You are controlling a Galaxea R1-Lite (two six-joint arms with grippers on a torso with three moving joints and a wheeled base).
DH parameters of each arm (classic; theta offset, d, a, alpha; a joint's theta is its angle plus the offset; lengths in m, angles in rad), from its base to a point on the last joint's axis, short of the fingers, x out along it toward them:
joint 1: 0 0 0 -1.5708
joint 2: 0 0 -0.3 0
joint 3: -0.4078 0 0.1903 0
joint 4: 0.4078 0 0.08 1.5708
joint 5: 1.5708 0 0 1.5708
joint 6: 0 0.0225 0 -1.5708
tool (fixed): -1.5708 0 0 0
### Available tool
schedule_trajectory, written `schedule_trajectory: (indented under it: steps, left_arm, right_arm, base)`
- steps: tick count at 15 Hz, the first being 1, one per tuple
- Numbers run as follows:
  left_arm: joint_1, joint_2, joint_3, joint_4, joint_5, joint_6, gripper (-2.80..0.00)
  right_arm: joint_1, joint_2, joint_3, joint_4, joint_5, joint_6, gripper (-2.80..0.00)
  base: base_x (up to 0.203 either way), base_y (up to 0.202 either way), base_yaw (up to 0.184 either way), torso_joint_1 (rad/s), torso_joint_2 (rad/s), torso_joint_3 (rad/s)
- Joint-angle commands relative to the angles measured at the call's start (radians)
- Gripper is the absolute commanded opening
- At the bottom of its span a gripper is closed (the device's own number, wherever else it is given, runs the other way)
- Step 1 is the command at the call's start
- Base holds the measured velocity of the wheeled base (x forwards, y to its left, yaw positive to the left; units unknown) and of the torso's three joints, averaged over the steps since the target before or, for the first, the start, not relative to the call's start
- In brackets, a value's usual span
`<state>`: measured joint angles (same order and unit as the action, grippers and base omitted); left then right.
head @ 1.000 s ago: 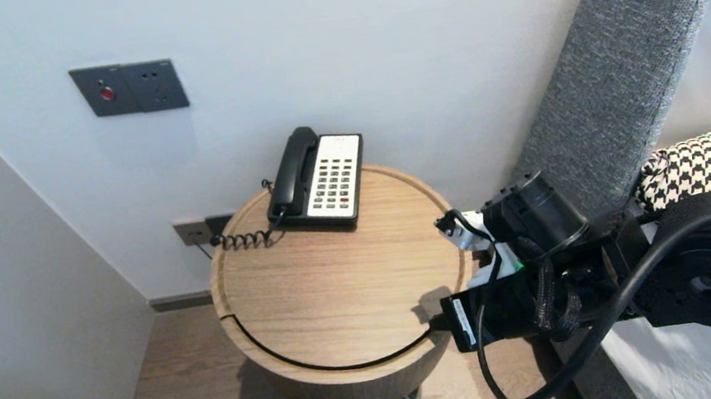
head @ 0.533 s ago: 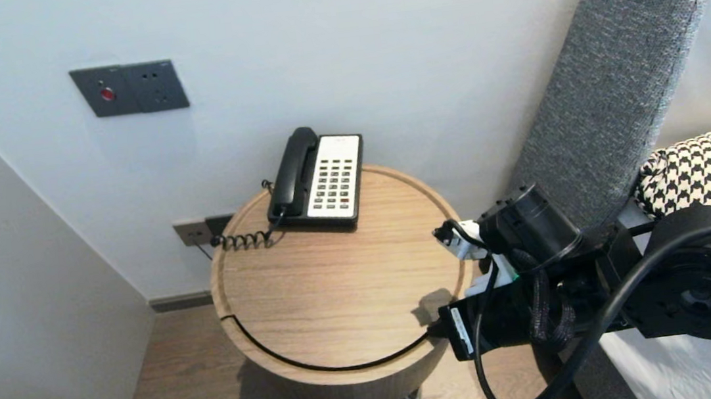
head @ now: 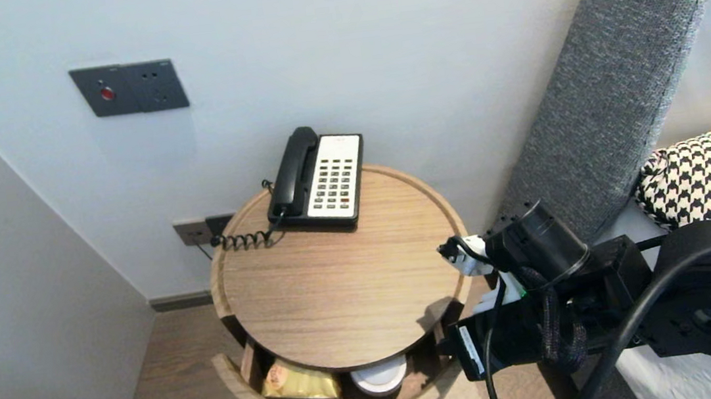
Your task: Open the nightstand drawer
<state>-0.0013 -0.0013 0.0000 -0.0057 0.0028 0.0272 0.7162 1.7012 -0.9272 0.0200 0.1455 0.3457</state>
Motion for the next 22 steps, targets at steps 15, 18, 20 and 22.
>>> schedule_trajectory:
  steps: [15,18,20,22]
  left_arm:
    - [0.0,0.001,0.0,0.0,0.0,0.0,-2.8]
    - [0.0,0.001,0.0,0.0,0.0,0.0,-2.8]
    - [0.0,0.001,0.0,0.0,0.0,0.0,-2.8]
    - [0.0,0.001,0.0,0.0,0.0,0.0,-2.8]
  right_arm:
    - [0.064,-0.038,0.106,-0.021,0.005,0.009,-2.8]
    - [0.093,-0.05,0.126,-0.025,0.005,0.01,-2.8]
    - [0.108,-0.054,0.136,-0.026,0.003,0.01,-2.8]
    - [0.115,-0.058,0.148,-0.026,0.005,0.01,-2.8]
  base:
    - [0.0,0.0,0.0,0.0,0.0,0.0]
    - [0.0,0.0,0.0,0.0,0.0,0.0]
    - [0.0,0.0,0.0,0.0,0.0,0.0]
    - [0.0,0.0,0.0,0.0,0.0,0.0]
